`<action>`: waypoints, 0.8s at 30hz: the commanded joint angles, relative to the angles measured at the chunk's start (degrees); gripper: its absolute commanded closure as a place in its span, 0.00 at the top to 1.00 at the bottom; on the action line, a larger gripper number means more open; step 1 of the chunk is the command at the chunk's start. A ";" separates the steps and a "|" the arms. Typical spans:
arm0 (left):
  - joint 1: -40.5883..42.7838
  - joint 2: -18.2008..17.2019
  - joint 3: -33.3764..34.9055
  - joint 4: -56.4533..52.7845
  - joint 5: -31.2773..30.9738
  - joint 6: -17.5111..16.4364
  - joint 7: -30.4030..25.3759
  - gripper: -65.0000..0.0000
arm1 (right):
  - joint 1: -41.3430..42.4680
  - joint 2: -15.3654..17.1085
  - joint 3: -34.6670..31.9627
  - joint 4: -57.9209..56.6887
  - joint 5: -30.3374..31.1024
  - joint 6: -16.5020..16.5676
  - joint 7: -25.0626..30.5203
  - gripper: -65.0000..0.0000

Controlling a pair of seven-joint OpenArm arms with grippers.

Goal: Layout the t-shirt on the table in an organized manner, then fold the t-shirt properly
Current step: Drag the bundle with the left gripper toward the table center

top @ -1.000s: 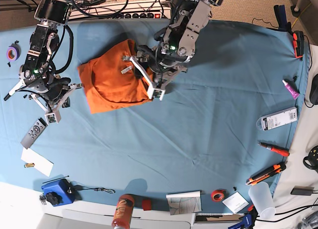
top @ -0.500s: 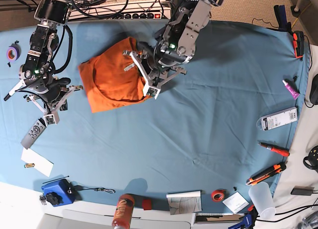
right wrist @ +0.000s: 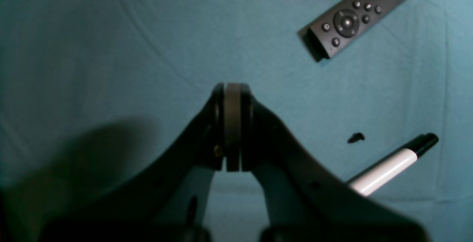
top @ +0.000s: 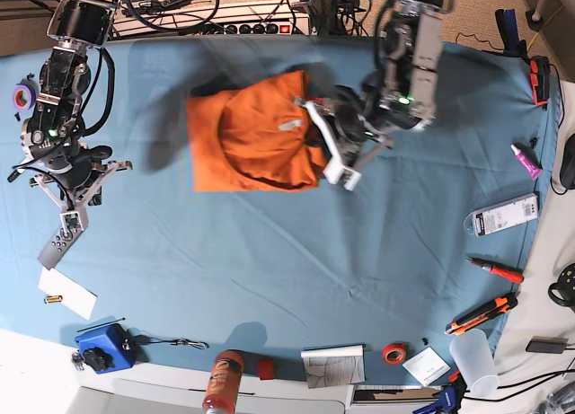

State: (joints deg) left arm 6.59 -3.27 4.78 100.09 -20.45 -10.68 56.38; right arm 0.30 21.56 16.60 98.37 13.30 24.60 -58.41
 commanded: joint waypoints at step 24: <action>-31.04 -14.29 30.53 -7.17 12.83 -9.60 -8.13 0.00 | 0.90 0.96 0.33 1.09 -0.09 -0.24 0.98 0.00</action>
State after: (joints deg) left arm -22.87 -17.80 35.92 92.05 -7.84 -20.49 49.52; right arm 0.30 21.56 16.60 98.37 13.32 24.62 -58.46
